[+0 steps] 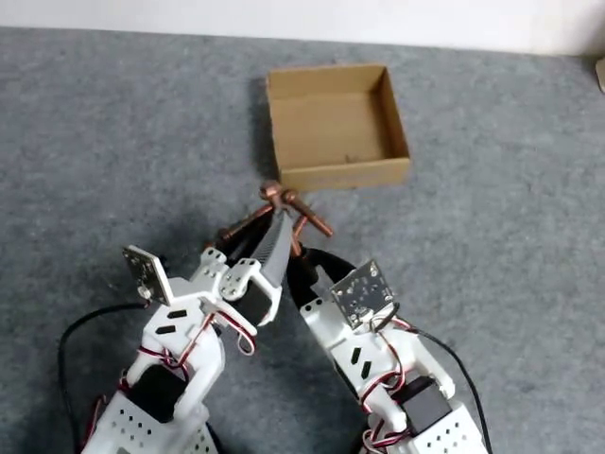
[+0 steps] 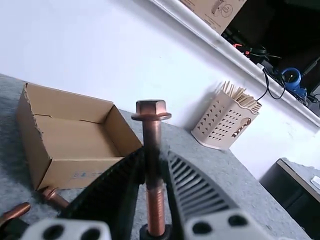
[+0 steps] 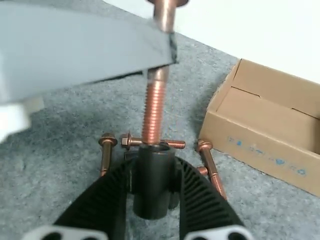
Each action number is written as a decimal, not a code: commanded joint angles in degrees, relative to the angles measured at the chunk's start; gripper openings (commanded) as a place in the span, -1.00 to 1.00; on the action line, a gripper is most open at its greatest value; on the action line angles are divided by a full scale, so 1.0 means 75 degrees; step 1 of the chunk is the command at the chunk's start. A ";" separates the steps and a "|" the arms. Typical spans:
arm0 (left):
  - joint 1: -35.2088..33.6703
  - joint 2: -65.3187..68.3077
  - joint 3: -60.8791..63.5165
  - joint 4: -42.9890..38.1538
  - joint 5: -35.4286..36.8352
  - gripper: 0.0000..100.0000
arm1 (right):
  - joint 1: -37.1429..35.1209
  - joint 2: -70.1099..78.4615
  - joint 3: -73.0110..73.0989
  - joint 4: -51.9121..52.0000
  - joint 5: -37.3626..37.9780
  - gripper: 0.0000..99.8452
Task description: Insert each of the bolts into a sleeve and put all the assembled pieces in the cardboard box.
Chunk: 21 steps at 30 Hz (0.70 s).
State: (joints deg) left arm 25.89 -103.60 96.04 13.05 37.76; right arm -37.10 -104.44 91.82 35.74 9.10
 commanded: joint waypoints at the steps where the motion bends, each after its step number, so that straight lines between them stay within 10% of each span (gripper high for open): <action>1: -0.0076 -0.0123 0.0135 -0.0199 -0.0047 -0.99 | 0.0123 -0.0123 -0.0428 0.0006 -0.0035 -0.99; 21: 0.1225 -0.0111 0.0147 0.0668 -0.0012 -0.99 | 0.0111 -0.0123 -0.0486 -0.0041 -0.0035 -0.99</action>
State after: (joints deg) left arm 33.27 -104.40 96.04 17.45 37.23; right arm -36.92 -104.44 92.00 35.91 9.10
